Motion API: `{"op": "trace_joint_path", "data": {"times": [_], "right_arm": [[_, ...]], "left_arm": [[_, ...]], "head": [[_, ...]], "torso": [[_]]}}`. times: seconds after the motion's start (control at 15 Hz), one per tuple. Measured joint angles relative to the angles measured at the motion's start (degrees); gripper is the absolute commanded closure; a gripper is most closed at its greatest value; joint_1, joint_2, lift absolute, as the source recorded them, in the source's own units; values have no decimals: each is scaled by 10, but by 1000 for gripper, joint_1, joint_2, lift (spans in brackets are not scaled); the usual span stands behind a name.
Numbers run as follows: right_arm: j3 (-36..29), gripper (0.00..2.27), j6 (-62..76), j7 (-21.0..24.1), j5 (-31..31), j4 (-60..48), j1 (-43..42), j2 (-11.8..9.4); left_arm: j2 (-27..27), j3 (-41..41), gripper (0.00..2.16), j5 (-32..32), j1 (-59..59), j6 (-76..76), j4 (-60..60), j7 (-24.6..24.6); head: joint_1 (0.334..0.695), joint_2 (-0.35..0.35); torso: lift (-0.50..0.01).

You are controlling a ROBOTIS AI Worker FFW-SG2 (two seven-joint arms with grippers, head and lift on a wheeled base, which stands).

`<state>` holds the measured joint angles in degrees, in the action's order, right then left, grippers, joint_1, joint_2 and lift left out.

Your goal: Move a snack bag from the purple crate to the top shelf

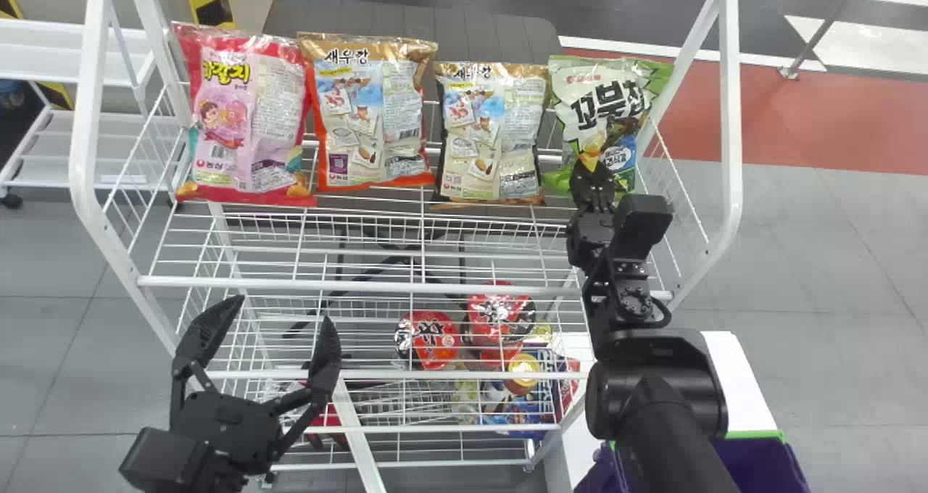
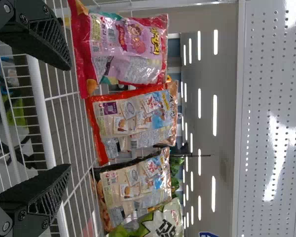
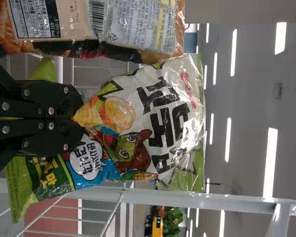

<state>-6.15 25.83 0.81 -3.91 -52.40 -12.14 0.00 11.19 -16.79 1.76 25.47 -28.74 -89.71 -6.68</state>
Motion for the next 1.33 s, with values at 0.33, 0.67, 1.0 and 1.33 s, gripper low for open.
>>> {"op": "trace_joint_path", "data": {"times": [0.33,0.67,1.0,1.33], "right_arm": [[0,1048,2,6,-2,6,-2,0],[0,917,2,9,-1,9,-2,0],[0,235,11,9,-1,12,-2,0],[0,232,13,9,-1,12,-2,0]], "left_arm": [[0,0,120,-1,-3,0,2,0],[0,-2,120,-3,-5,0,5,0],[0,-5,120,-4,-5,0,5,0],[1,-7,120,-3,-4,0,2,0]], "head": [[695,-164],[695,-166],[695,-169],[695,-171]], "torso": [[2],[2],[2],[2]]}}
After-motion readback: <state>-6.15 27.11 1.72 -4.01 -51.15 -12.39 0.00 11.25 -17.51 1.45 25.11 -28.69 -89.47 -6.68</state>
